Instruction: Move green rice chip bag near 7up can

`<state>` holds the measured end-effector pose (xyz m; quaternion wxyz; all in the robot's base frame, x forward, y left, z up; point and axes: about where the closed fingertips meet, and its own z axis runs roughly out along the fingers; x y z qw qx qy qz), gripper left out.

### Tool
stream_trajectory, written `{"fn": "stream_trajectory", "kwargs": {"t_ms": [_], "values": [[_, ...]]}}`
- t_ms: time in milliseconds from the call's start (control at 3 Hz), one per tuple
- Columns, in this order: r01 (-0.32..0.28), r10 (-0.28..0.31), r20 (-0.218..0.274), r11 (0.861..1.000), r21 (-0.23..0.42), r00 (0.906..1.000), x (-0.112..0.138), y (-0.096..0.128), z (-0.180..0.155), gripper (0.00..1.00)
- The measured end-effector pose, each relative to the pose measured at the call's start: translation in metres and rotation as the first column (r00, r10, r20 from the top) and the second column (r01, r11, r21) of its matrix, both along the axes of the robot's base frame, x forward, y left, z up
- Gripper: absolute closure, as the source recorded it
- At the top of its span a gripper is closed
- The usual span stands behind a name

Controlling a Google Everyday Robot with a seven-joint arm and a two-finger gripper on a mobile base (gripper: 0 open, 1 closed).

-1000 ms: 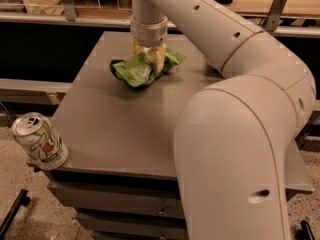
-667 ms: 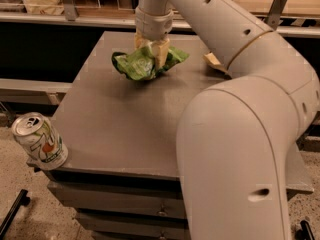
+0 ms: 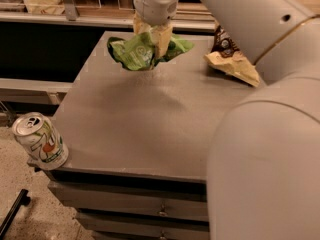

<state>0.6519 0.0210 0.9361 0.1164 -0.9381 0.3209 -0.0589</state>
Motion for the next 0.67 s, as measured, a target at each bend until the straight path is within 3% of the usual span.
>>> {"fn": "stream_trajectory", "kwargs": {"t_ms": [333, 667], "values": [[0.001, -0.001, -0.008, 1.000, -0.013, 1.0000, -0.073, 0.014, 0.011, 1.00], [-0.037, 0.036, -0.044, 0.999, -0.019, 0.9984, -0.131, 0.034, -0.001, 1.00]]}}
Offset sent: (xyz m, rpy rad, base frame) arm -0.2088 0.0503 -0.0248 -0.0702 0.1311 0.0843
